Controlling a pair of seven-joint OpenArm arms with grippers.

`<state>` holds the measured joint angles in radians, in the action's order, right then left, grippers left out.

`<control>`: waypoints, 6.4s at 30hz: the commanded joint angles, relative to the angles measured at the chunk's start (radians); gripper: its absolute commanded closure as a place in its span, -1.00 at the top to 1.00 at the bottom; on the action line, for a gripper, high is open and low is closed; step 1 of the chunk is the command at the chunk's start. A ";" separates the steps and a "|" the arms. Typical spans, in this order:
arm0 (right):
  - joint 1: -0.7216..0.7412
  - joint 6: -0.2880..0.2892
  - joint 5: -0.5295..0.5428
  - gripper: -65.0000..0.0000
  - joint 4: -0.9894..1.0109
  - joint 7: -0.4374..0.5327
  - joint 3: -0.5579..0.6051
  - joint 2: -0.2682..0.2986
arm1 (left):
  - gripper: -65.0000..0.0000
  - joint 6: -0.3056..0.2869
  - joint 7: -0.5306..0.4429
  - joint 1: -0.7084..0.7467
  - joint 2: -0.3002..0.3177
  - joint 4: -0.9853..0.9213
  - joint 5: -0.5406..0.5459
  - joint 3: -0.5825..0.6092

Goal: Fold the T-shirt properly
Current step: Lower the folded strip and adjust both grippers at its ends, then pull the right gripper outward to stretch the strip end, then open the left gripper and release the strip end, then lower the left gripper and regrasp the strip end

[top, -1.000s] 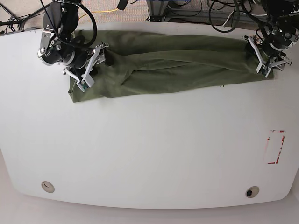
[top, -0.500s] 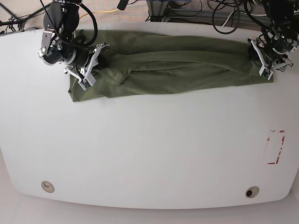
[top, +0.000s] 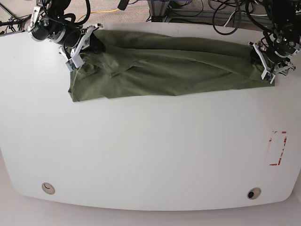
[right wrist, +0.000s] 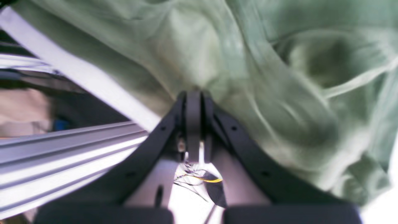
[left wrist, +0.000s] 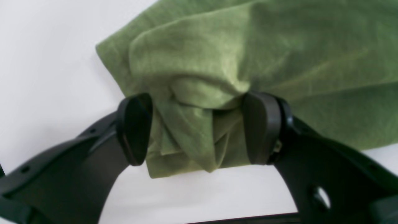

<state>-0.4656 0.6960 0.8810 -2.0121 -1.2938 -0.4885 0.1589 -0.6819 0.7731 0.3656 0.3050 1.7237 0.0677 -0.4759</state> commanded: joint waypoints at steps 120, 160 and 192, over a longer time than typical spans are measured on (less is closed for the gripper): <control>0.070 0.000 -0.170 -0.78 0.340 0.072 -0.023 0.067 | 0.29 0.006 -0.010 -0.030 0.066 -0.057 0.004 -0.013; 0.390 0.002 -0.349 -0.79 0.626 0.092 -0.028 0.179 | 0.32 -0.016 0.293 -0.167 0.084 -0.248 0.505 -0.395; 0.388 0.002 -0.349 -0.79 0.624 0.093 -0.026 0.161 | 0.30 -0.016 0.412 -0.149 0.058 -0.308 0.832 -0.275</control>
<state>-0.0681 0.7151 0.6079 -1.3914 -1.1450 -0.5167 0.3183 -0.6968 1.2015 0.2211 0.3523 1.4040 0.8841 -0.7471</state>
